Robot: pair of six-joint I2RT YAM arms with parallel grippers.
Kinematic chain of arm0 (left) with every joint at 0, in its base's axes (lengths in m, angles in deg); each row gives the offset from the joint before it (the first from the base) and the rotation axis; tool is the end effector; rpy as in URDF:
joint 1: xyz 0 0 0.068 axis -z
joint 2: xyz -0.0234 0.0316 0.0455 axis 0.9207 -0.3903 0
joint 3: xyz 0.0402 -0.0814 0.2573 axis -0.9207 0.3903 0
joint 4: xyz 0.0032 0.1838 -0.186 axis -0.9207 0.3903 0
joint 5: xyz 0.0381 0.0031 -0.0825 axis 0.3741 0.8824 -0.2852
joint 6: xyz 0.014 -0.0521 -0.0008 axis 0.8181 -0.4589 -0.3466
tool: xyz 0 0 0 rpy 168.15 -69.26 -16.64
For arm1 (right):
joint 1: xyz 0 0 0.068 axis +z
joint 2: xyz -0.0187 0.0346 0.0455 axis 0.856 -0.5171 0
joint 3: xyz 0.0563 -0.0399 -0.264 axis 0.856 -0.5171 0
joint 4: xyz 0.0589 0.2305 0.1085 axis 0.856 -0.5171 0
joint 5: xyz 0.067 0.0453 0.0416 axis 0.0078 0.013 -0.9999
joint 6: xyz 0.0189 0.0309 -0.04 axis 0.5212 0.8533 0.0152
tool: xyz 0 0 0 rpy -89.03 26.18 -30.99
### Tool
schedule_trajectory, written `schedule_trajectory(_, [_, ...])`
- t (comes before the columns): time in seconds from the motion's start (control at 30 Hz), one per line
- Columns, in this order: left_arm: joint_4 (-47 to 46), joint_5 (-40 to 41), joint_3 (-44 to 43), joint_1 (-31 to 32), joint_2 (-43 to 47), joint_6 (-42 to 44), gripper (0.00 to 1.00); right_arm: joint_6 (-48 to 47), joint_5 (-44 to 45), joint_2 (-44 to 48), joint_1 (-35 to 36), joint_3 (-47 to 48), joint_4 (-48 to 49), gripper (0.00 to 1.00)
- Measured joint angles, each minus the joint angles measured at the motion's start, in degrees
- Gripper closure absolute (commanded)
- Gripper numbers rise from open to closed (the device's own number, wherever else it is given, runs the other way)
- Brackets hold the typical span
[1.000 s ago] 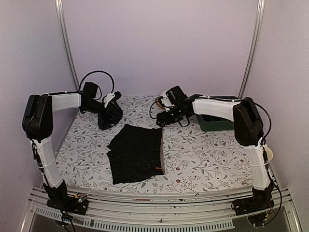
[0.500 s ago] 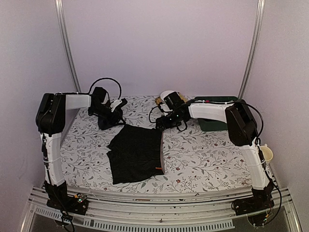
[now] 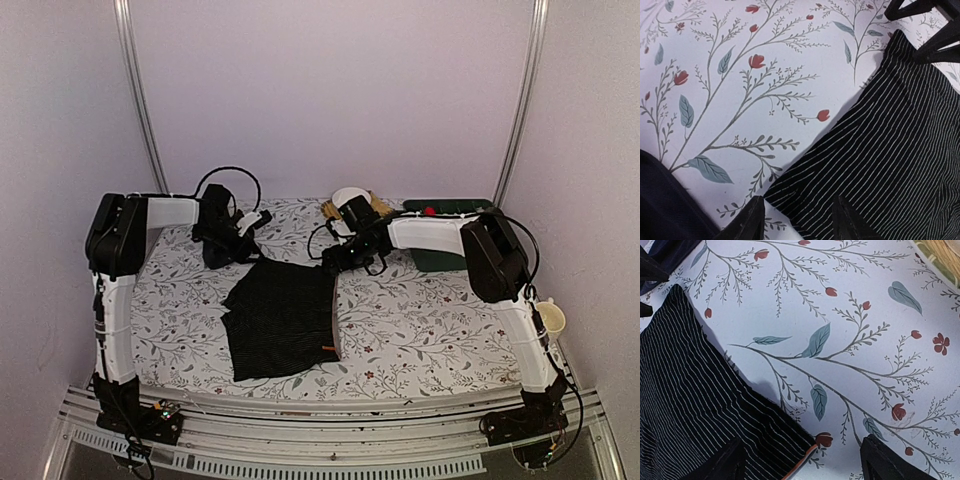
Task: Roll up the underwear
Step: Pick up the underwear from the center of the board.
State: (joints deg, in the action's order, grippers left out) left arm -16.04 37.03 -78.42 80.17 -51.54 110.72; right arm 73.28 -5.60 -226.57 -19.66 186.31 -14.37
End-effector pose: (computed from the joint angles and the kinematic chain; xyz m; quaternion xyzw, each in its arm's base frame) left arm 0.4505 -0.1244 0.1376 0.4315 0.8335 -0.2225 0.2637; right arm 0.4038 0.3335 0.1386 -0.2576 0.9139 0.1682 0.2649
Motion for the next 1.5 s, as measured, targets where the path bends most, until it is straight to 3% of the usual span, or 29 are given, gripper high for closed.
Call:
schedule_trajectory(0.53, [-2.3,5.2,-0.6,0.7,-2.5,-0.4,0.51,0.0,-1.5,0.0,0.0,0.0,0.9,0.24])
schedule_trajectory(0.67, [-2.5,5.9,-0.6,0.7,-2.5,-0.5,0.63,-0.2,-2.6,-0.1,0.0,0.0,1.0,0.32])
schedule_trajectory(0.8, [-2.0,5.4,-0.7,0.7,-2.5,0.3,0.68,-0.4,-3.9,-0.5,0.1,0.0,1.2,0.34])
schedule_trajectory(0.93, [-0.9,4.4,-0.8,0.7,-2.5,1.2,0.81,-0.7,-4.4,-0.9,0.2,0.1,1.3,0.38])
schedule_trajectory(1.13, [0.3,3.8,-1.2,0.9,-2.7,2.2,1.0,-1.1,-4.3,-1.4,0.2,0.4,2.1,0.56])
schedule_trajectory(1.33, [0.5,3.7,-1.4,1.0,-2.7,2.4,1.0,-1.2,-4.0,-2.2,0.2,1.1,2.4,0.96])
schedule_trajectory(1.5, [0.3,3.5,-1.3,1.0,-2.7,2.0,1.0,-1.7,-2.5,-2.3,0.2,1.1,2.5,0.98])
